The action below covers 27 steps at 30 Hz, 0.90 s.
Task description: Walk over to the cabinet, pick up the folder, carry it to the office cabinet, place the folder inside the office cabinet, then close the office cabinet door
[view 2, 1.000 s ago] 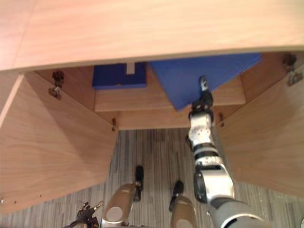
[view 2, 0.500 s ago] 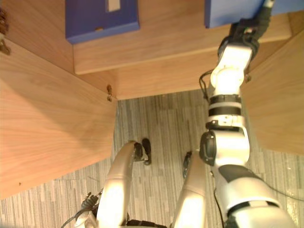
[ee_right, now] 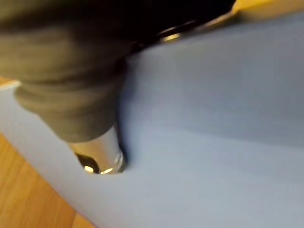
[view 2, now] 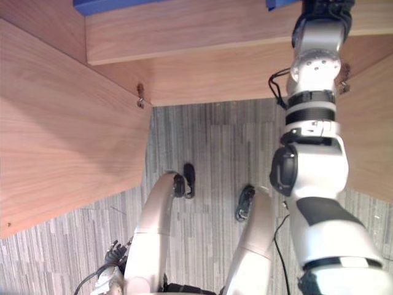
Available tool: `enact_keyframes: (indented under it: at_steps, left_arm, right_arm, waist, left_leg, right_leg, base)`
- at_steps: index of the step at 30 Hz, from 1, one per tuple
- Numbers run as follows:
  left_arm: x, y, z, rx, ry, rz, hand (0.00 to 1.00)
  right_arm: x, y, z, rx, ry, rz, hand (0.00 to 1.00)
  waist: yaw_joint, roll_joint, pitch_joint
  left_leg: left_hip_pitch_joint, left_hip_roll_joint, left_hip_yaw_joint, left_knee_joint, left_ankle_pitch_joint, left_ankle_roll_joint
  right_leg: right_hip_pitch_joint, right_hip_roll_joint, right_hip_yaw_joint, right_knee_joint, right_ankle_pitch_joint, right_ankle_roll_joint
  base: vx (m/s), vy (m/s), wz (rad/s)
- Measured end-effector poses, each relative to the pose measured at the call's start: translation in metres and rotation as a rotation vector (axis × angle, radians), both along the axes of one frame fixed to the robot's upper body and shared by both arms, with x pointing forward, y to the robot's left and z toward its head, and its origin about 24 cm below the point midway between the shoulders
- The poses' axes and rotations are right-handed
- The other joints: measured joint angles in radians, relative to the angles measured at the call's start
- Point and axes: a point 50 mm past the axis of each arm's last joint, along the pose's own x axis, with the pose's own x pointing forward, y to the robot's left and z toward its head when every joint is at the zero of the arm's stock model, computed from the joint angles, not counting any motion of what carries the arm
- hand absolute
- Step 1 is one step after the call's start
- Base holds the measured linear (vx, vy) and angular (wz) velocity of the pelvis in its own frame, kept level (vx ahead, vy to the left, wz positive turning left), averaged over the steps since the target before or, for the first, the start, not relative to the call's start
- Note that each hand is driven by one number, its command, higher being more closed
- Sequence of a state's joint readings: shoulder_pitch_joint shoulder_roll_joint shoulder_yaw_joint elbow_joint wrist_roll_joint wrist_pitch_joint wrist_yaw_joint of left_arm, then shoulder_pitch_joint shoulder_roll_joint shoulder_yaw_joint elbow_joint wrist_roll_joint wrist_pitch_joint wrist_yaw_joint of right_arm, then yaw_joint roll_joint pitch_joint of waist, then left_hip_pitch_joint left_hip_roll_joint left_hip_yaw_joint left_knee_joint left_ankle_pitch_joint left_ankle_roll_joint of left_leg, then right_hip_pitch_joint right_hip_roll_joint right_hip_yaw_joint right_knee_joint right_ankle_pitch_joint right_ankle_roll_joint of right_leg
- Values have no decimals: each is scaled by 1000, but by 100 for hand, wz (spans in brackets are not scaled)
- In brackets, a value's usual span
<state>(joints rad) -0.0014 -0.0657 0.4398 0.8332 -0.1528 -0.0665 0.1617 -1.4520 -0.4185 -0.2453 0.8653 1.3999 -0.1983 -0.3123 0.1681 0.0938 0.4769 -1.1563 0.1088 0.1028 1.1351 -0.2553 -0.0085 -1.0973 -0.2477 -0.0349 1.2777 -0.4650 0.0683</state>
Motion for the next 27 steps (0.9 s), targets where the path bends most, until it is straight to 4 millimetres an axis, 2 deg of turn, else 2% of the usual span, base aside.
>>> enact_keyframes:
  at_steps: [7,14,20,21,27]
  left_arm:
    - [2,2,3,20,-8,13,0]
    - [2,5,4,38,0,39,0]
    - [4,8,6,47,-9,56,0]
    - [3,9,6,51,-4,73,0]
    - [2,10,6,57,2,84,0]
  right_arm:
    - [-2,-8,3,78,17,-15,100]
    - [-11,-6,28,117,-59,-11,100]
    - [-16,-13,34,66,-57,-65,100]
    - [-16,-11,34,38,-52,-76,0]
    - [-19,-8,44,1,-71,-94,0]
  waist:
    - [5,0,0]
    - [10,0,0]
    - [13,0,0]
    - [13,0,0]
    - [12,0,0]
  left_leg:
    - [-29,-37,-46,-39,40,-13]
    - [-35,-60,-67,-71,70,-20]
    - [-58,-73,-102,-95,97,-32]
    - [-59,-79,-108,-107,107,-37]
    - [-62,-86,-118,-123,120,-43]
  right_leg:
    - [2,-32,-54,-12,-4,-8]
    - [5,-51,-81,-15,-7,-13]
    - [5,-60,-124,-26,-8,-18]
    - [5,-63,-130,-28,-8,-19]
    - [5,-66,-140,-32,-9,-20]
  base:
    - [-3,-11,26]
    - [0,-16,14]
    - [8,-34,16]
    - [35,-69,18]
    - [18,-29,6]
